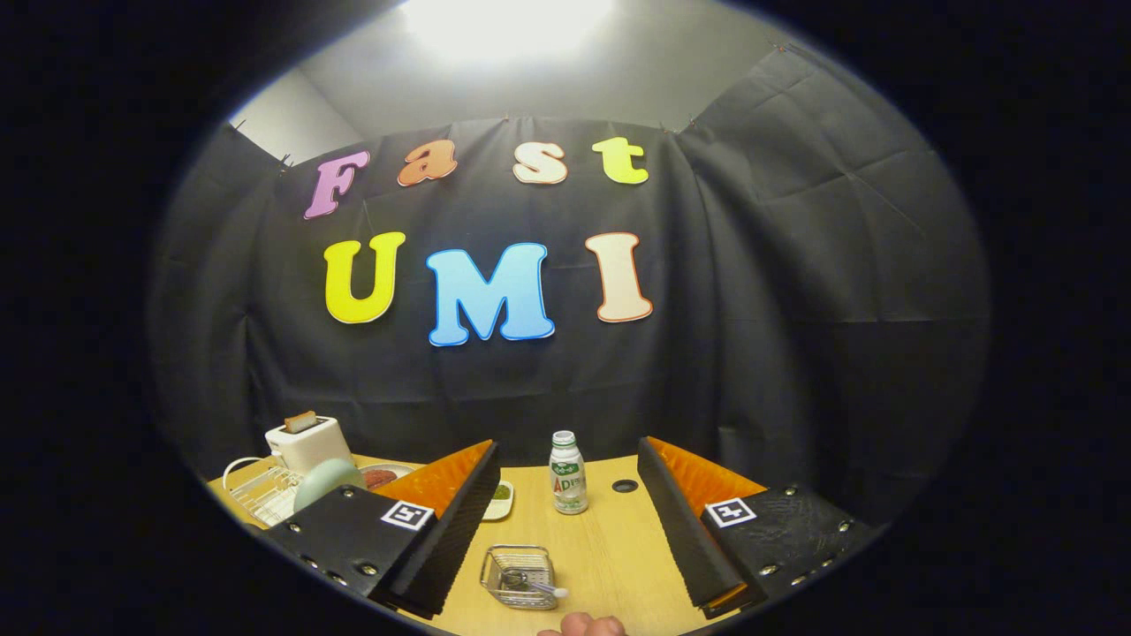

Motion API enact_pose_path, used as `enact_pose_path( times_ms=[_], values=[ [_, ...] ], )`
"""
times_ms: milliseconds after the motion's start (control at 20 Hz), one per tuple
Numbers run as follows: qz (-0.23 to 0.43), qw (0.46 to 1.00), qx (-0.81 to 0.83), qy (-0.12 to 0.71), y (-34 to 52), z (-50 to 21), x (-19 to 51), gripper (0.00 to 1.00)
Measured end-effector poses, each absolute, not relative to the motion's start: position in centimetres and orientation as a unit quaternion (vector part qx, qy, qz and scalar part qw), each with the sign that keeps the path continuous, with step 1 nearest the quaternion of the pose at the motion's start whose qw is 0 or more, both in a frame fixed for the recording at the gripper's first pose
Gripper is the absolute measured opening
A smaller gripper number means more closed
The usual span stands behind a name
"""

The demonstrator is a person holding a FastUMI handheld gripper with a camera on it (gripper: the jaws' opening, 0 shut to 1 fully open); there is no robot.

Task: Take the plate from the dish rack, then take the spoon from the basket and place it into the plate.

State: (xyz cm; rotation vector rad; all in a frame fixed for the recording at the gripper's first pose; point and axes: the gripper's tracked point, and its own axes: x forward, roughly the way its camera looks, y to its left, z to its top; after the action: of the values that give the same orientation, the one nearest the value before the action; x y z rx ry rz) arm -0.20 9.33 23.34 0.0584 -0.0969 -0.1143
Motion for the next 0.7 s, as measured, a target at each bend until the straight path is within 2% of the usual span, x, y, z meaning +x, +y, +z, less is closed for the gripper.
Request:
enact_pose_path(
  times_ms=[150, 250, 600, 700],
  values=[
    [-0.050, 0.998, 0.020, -0.044, 13.4, 25.5, -0.3, 0.96],
    [-0.049, 0.998, 0.027, -0.009, 15.9, 25.6, 0.0, 0.96],
    [0.023, 0.998, 0.017, 0.056, 25.6, 25.7, 2.9, 0.96],
    [0.040, 0.994, 0.018, 0.097, 27.6, 24.3, 3.7, 0.96]
  ],
)
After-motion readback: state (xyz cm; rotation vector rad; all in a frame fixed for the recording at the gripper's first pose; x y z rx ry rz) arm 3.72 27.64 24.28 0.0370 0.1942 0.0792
